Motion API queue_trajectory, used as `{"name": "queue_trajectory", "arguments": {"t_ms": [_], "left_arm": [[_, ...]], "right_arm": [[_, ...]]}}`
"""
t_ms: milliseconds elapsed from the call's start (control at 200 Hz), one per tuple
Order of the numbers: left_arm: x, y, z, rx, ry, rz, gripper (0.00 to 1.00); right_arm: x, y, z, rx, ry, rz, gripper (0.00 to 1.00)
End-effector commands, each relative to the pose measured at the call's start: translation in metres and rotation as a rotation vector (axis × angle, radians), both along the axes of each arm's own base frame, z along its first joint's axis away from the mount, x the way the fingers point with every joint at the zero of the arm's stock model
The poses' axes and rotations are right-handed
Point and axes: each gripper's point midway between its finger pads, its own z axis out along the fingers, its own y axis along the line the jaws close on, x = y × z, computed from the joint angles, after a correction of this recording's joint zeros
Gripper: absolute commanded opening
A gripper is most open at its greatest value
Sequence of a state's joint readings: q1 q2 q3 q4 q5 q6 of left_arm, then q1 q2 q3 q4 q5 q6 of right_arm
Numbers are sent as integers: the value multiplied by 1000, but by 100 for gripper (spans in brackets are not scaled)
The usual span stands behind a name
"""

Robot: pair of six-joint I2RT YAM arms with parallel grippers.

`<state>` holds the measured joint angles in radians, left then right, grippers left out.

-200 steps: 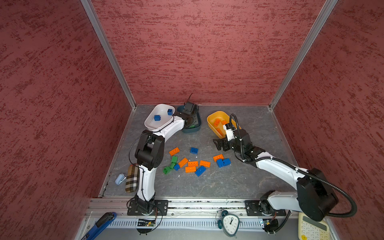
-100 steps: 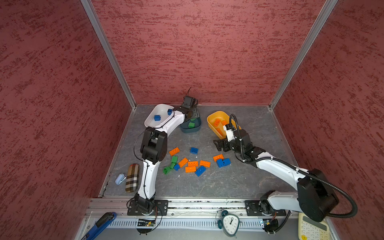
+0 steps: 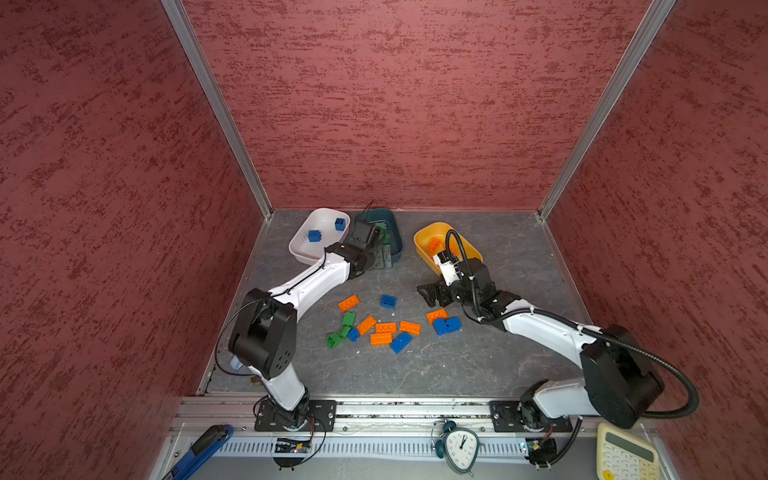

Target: Sort the legos into containers by color

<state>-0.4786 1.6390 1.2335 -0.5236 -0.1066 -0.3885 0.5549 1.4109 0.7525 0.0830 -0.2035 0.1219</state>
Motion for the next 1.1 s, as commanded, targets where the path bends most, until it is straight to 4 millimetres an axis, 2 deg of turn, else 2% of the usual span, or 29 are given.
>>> {"name": "queue_trajectory", "arguments": {"t_ms": [0, 200, 321, 391, 396, 426, 581, 701, 771, 932, 1092], "left_arm": [[-41, 8, -15, 46, 73, -110, 99], [-94, 39, -35, 62, 194, -73, 100], [-122, 53, -57, 112, 332, -41, 91], [-132, 55, -67, 147, 379, -51, 84], [-132, 55, -68, 149, 382, -53, 83], [-134, 54, -71, 151, 393, -60, 80], [-133, 48, -83, 142, 413, -87, 74], [-124, 60, -93, 208, 401, -38, 65], [-118, 64, -96, 220, 389, -14, 64], [-119, 65, -109, 233, 415, -17, 60], [-117, 62, -113, 219, 419, -10, 49]], "right_arm": [[12, 9, 20, 20, -74, 15, 99], [18, 7, 19, 10, -85, -9, 99], [21, 8, 20, 14, -92, -17, 99], [23, 8, 23, 19, -100, -21, 99], [24, 8, 19, 14, -91, -21, 99], [25, 9, 13, 5, -78, -20, 99], [29, 12, 12, -1, -65, -20, 99], [29, 12, 11, 0, -64, -24, 99], [28, 11, 9, -4, -60, -27, 99], [27, 8, 8, -10, -58, -36, 99], [27, 9, 7, -7, -52, -31, 99]]}}
